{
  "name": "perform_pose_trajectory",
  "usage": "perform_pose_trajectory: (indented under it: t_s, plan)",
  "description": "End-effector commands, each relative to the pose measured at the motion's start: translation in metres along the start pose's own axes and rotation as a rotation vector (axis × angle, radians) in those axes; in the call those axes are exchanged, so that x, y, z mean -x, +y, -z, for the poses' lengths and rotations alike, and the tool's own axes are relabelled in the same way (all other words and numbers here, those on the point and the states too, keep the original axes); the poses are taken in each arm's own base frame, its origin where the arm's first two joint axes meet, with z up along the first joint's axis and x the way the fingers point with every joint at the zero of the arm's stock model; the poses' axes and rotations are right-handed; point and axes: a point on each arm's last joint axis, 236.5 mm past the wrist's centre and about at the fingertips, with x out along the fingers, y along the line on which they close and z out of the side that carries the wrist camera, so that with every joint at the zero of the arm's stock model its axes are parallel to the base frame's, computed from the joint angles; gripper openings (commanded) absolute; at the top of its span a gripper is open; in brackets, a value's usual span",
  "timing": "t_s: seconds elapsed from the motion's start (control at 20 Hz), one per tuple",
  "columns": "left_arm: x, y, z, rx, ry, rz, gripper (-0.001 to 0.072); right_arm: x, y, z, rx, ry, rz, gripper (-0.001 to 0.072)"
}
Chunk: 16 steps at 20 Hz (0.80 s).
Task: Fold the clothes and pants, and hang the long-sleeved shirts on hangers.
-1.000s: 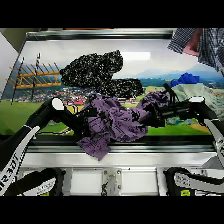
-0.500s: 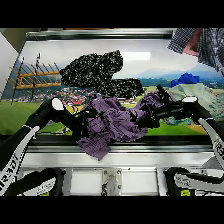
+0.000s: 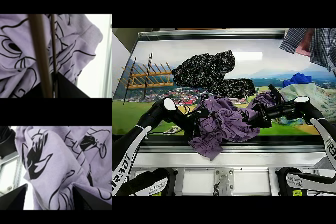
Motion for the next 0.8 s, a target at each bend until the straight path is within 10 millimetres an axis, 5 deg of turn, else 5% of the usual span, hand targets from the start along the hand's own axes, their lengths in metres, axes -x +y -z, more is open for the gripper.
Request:
perform_pose_trajectory:
  t_s: [0.0,0.1,0.15,0.25,0.75]
  plan:
    - [0.0000,-0.0004,-0.0027,0.001,-0.010,0.002,0.0014,-0.0003,0.0003,0.0004,-0.001,0.000,-0.002,0.0616]
    - [0.0000,-0.0003,-0.0027,0.001,-0.010,0.001,0.0014,-0.0003,0.0002,0.0005,-0.001,0.001,-0.002,0.0595]
    - [-0.0001,-0.0003,-0.0026,0.002,-0.010,0.002,0.0014,-0.0003,0.0002,0.0004,-0.001,0.000,-0.001,0.0481]
    - [-0.0001,-0.0001,-0.0026,0.002,-0.010,0.001,0.0014,-0.0003,0.0002,0.0003,-0.001,0.000,-0.001,0.0023]
    - [0.0000,0.0073,-0.0038,0.002,-0.015,-0.030,0.0014,-0.0003,0.0001,0.0004,-0.001,0.000,-0.001,0.0020]
